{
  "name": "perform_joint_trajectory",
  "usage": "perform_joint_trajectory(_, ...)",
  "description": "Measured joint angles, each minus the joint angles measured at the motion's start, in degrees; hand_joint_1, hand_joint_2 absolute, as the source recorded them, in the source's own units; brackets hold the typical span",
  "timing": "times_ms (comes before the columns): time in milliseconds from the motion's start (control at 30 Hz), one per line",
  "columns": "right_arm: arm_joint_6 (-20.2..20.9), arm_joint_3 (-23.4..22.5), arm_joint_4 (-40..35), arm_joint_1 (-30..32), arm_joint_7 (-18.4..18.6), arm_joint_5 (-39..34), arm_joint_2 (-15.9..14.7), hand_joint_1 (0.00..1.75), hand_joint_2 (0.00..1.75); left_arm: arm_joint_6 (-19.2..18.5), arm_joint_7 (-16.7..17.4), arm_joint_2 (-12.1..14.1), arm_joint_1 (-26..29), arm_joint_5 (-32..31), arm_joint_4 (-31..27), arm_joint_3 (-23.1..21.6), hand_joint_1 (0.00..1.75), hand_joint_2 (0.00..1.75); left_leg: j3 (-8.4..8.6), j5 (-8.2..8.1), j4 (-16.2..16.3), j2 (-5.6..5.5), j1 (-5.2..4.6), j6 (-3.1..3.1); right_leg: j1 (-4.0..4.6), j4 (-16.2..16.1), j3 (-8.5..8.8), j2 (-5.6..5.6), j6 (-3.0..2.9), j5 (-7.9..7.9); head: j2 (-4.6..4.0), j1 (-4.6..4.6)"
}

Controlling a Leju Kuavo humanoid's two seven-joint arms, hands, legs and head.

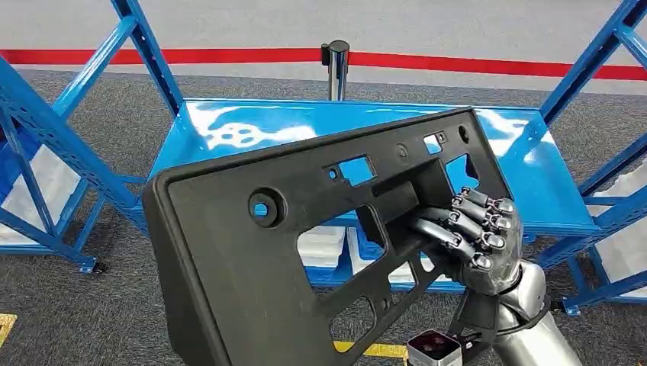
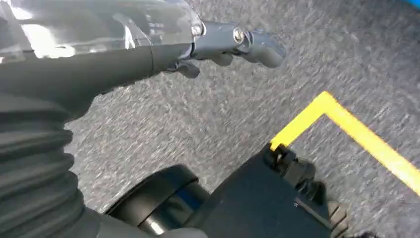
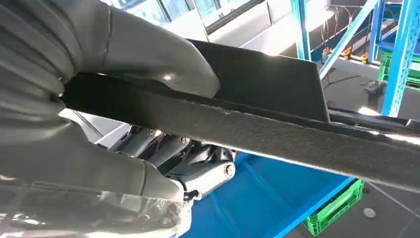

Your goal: Take the parts from the cabinet and place them on the table.

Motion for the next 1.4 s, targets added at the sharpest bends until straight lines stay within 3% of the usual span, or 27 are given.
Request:
perform_joint_trajectory(300, -0.2, 0.7, 0.0, 0.7, -0.2, 0.0, 0.6, 1.75, 1.75, -1.6, 0.7, 0.3, -0.2, 0.0, 0.0, 0.0, 0.00, 1.75, 0.02, 0.00, 0.0, 0.00, 0.00, 0.00, 0.00, 0.0, 0.02, 0.00, 0.00, 0.00, 0.00, 0.00)
perform_joint_trajectory(500, -0.5, 0.9, -0.7, 3.6, -3.0, -5.8, 2.2, 1.75, 1.75, -1.7, 0.7, 0.4, -0.2, 0.2, 0.0, 0.0, 0.00, 1.75, 0.00, -0.03, 0.0, 0.01, -0.01, 0.02, -0.01, 0.0, 0.03, 0.00, 0.00, -0.01, 0.00, 0.00)
perform_joint_trajectory(700, 2.1, 1.6, -1.1, 4.1, -3.2, -5.1, 3.5, 1.75, 1.75, -1.8, 1.6, 0.7, -0.2, -0.1, 0.0, 0.0, 0.00, 1.75, 0.00, -0.44, 0.5, 0.08, -0.31, 0.61, -0.44, -0.1, 0.25, 0.00, 0.22, -0.06, 0.00, -0.09)
perform_joint_trajectory(800, 3.2, 2.1, -1.2, 3.4, -3.1, -4.5, 3.8, 1.75, 1.75, -1.9, 2.3, 0.7, -0.3, -0.5, 0.0, 0.0, 0.00, 1.75, 0.13, -0.35, 0.5, 0.06, -0.57, 1.12, -0.55, -0.5, 0.60, 0.00, 0.91, 0.14, 0.00, -0.13)
perform_joint_trajectory(833, 3.3, 2.1, -1.2, 3.2, -3.0, -4.4, 3.8, 1.75, 1.75, -2.1, 2.3, 0.7, -0.3, -0.6, 0.0, 0.0, 0.00, 1.75, 0.61, 0.16, -0.5, 0.13, 0.09, 1.42, -0.27, -0.5, 0.71, 0.06, 1.04, -0.02, 0.00, -0.13)
perform_joint_trajectory(900, 3.3, 2.1, -1.3, 2.9, -3.0, -4.3, 3.9, 1.75, 1.75, -2.2, 2.4, 0.7, -0.2, -0.8, 0.0, -0.1, 0.00, 1.75, 1.12, 0.43, -1.0, 0.43, 0.46, 1.61, -0.24, 2.5, -0.49, -0.10, 1.02, -2.59, 0.00, 0.18)
perform_joint_trajectory(967, 3.4, 2.1, -1.3, 2.8, -2.8, -4.0, 3.9, 1.75, 1.75, -2.3, 2.5, 0.5, -0.2, -1.0, 0.0, -0.1, 0.00, 1.75, 1.08, 0.42, -1.0, 0.59, 0.58, 1.59, -0.34, 11.8, -4.71, -0.11, 1.24, -7.10, 0.00, 0.72)
perform_joint_trajectory(1000, 3.5, 2.2, -1.3, 2.8, -2.8, -3.8, 3.9, 1.75, 1.75, -2.4, 2.7, 0.5, -0.2, -1.0, 0.0, -0.1, 0.00, 1.75, 1.06, 0.41, -0.9, 0.66, 0.64, 1.57, -0.40, 15.2, -6.30, -0.11, 1.31, -8.08, 0.00, 0.74)
perform_joint_trajectory(1033, 3.6, 2.3, -1.3, 2.8, -2.8, -3.6, 3.9, 1.75, 1.75, -2.5, 2.8, 0.5, -0.2, -1.1, 0.0, -0.1, 0.00, 1.75, 1.07, 0.38, -0.9, 0.67, 0.81, 1.51, -0.49, 16.1, -6.73, -0.12, 1.41, -7.69, 0.00, 0.77)
perform_joint_trajectory(1067, 3.6, 2.3, -1.3, 2.8, -2.7, -3.5, 3.9, 1.75, 1.75, -2.6, 2.8, 0.4, -0.2, -1.2, 0.0, -0.1, 0.00, 1.75, 1.09, 0.32, -0.9, 0.65, 1.04, 1.38, -0.57, 14.2, -5.74, -0.13, 1.58, -6.14, 0.00, 0.77)
perform_joint_trajectory(1133, 3.6, 2.5, -1.3, 2.7, -2.7, -3.3, 3.9, 1.75, 1.75, -2.6, 2.9, 0.3, -0.3, -1.2, 0.0, -0.1, 0.00, 1.75, 1.13, -0.02, -0.5, 0.51, 1.77, 0.60, -0.96, 4.5, -0.69, -0.20, 2.00, -1.32, 0.00, 0.83)
perform_joint_trajectory(1167, 3.6, 2.5, -1.3, 2.6, -2.7, -3.3, 3.9, 1.75, 1.75, -2.7, 2.9, 0.3, -0.3, -1.2, 0.0, -0.1, 0.00, 1.75, 1.11, -0.33, 0.0, 0.48, 1.95, 0.03, -1.35, 0.1, 1.43, -0.30, 2.44, -0.57, 0.00, 1.07)
perform_joint_trajectory(1200, 3.7, 2.6, -1.2, 2.5, -2.7, -3.3, 4.0, 1.75, 1.75, -2.7, 2.9, 0.3, -0.4, -1.2, 0.0, -0.1, 0.00, 1.75, 0.85, -0.49, 0.3, 0.34, 1.56, -0.67, -0.69, 0.0, 1.75, 0.06, 2.17, -1.50, 0.00, 1.58)
perform_joint_trajectory(1233, 3.7, 2.6, -1.2, 2.5, -2.6, -3.3, 4.0, 1.75, 1.75, -2.7, 2.9, 0.3, -0.4, -1.2, 0.0, -0.1, 0.00, 1.75, 0.82, -0.41, 0.2, 0.28, 1.43, -0.95, -0.83, 0.1, 1.64, 0.29, 1.11, -1.39, 0.00, 1.53)
perform_joint_trajectory(1267, 3.9, 2.6, -1.2, 2.5, -2.6, -3.3, 4.0, 1.75, 1.75, -2.7, 2.9, 0.3, -0.4, -1.2, 0.0, -0.1, 0.00, 1.75, 1.02, -0.21, -0.1, 0.29, 1.48, -1.22, -0.75, 0.2, 1.57, 0.32, 0.87, -1.38, 0.00, 0.83)
perform_joint_trajectory(1333, 4.2, 2.6, -1.2, 2.4, -2.6, -3.3, 4.0, 1.75, 1.75, -2.7, 2.9, 0.2, -0.5, -1.2, 0.0, -0.1, 0.00, 1.75, 1.33, 0.03, -0.6, 0.25, 1.73, -1.82, -0.62, 0.3, 1.54, 0.32, 0.01, -1.33, 0.00, 0.61)
perform_joint_trajectory(1367, 4.2, 2.6, -1.2, 2.3, -2.6, -3.3, 4.0, 1.75, 1.75, -2.7, 2.9, 0.2, -0.5, -1.2, 0.0, -0.1, 0.00, 1.75, 1.30, -0.64, -0.1, 0.44, 1.84, -1.98, -1.00, 0.2, 1.61, 0.18, -0.40, -1.22, 0.00, 0.29)
perform_joint_trajectory(1400, 4.3, 2.6, -1.2, 2.2, -2.6, -3.3, 4.0, 1.75, 1.75, -2.7, 2.9, 0.2, -0.5, -1.2, 0.0, -0.1, 0.00, 1.75, 0.39, -2.37, 2.1, 0.73, 1.71, -1.85, -0.92, 0.2, 1.65, 0.12, -0.76, -1.26, 0.00, -0.13)
